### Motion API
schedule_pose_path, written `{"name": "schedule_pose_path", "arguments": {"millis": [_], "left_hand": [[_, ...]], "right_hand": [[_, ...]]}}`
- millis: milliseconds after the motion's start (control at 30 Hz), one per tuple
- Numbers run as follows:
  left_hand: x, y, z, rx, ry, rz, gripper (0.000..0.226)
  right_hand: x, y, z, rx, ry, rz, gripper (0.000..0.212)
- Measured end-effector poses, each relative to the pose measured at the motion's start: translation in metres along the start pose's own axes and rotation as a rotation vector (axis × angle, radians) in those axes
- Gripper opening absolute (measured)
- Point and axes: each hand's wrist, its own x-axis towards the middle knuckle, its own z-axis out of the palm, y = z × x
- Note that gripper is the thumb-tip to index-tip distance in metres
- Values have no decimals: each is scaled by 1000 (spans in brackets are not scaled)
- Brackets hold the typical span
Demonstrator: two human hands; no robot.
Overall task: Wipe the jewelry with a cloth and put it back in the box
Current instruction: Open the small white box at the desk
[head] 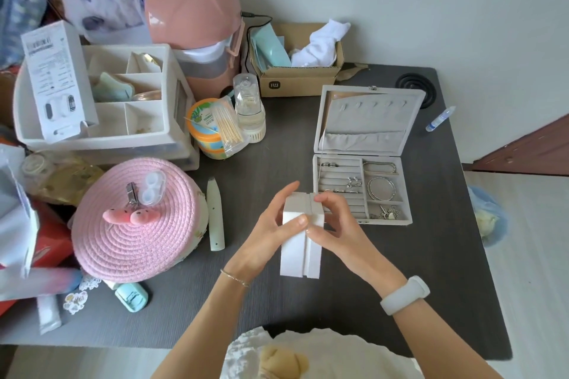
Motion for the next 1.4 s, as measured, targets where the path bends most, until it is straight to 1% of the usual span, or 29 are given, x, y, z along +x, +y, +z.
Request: {"name": "schedule_pose_path", "arguments": {"millis": [67,167,233,333,400,500,633,700,767,800,867,900,1000,1067,1133,1200,1233,1300,1400], "left_hand": [[-3,1,1,-3,15,45,87],[-4,-1,7,-59,80,97,64],[-4,2,8,-112,96,75,54],[-3,6,9,-134,104,42,54],[-2,5,9,-133,122,65,51],[-4,2,5,-118,121,82,39],[-4,-4,-2,-142,94,-11,52],[-1,-6,-3,-108,86,-53,56],[-1,-4,-4,-58,53,-77,58],[-1,-4,-4,-35,23,-79,65],[-3,-3,-3,46,-46,-44,89],[-4,-2,-1,96,-79,-18,97],[-5,0,5,151,-186,71,110],[-4,1,5,202,-219,75,120],[-1,4,2,262,-180,83,120],[-1,9,1,365,-118,136,112],[0,10,1,427,-83,177,105],[-1,12,3,501,-25,244,89],[-1,13,3,496,-14,283,77]], "right_hand": [[1,-1,-1,-43,0,-8,47],[1,-1,5,-71,49,-63,41],[1,-2,10,-23,102,-74,39],[3,-2,16,3,157,-65,37],[3,0,16,-38,155,-87,38],[4,3,11,-73,103,-95,39],[8,6,6,15,60,-16,42],[9,8,8,43,74,21,38],[12,11,11,77,119,58,29],[14,11,12,118,152,94,25],[17,11,11,244,193,181,24],[19,10,9,297,192,219,28],[22,9,2,442,153,335,56],[21,9,-1,524,86,403,62],[18,5,-3,564,-13,444,57],[13,1,-3,612,-121,436,52],[11,-1,-2,641,-159,437,54],[7,-3,-3,673,-197,438,60],[7,-7,-6,662,-195,446,45]]}}
